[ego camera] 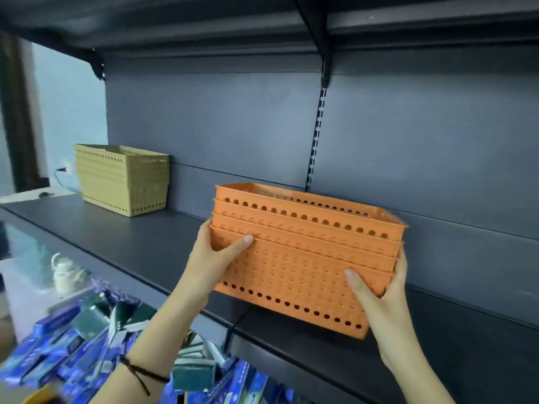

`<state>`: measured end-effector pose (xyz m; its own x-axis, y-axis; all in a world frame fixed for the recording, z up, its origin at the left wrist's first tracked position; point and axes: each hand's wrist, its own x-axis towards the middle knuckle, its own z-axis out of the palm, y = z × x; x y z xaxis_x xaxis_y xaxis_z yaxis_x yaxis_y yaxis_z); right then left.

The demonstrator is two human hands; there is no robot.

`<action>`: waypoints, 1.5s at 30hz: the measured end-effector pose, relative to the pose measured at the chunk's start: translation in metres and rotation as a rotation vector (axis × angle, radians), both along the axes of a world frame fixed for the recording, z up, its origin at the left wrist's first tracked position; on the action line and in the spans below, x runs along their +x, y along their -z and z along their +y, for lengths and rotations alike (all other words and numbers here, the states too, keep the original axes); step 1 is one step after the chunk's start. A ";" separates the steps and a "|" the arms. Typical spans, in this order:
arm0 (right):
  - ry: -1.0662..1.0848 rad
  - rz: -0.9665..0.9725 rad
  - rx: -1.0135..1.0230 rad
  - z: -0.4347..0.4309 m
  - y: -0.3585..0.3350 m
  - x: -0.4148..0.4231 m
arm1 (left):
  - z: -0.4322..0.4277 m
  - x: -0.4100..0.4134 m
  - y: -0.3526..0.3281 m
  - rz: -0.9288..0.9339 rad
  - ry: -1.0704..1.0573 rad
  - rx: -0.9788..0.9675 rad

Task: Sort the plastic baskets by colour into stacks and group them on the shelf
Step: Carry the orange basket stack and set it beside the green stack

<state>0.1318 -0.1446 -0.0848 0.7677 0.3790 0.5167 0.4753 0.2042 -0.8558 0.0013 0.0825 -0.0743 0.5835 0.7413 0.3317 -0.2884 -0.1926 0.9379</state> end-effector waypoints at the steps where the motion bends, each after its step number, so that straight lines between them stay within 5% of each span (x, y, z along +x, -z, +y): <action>1: -0.017 0.005 0.000 0.017 0.001 -0.006 | 0.014 -0.011 0.001 0.007 -0.025 -0.002; 10: -0.112 0.034 -0.006 0.177 0.013 -0.058 | 0.164 -0.081 0.013 0.012 -0.100 -0.010; 24: 0.043 0.009 -0.130 0.324 0.007 -0.069 | 0.357 -0.059 0.021 0.060 0.166 0.051; 45: 0.174 0.045 -0.268 0.429 0.008 -0.006 | 0.459 0.018 0.023 0.182 0.235 -0.013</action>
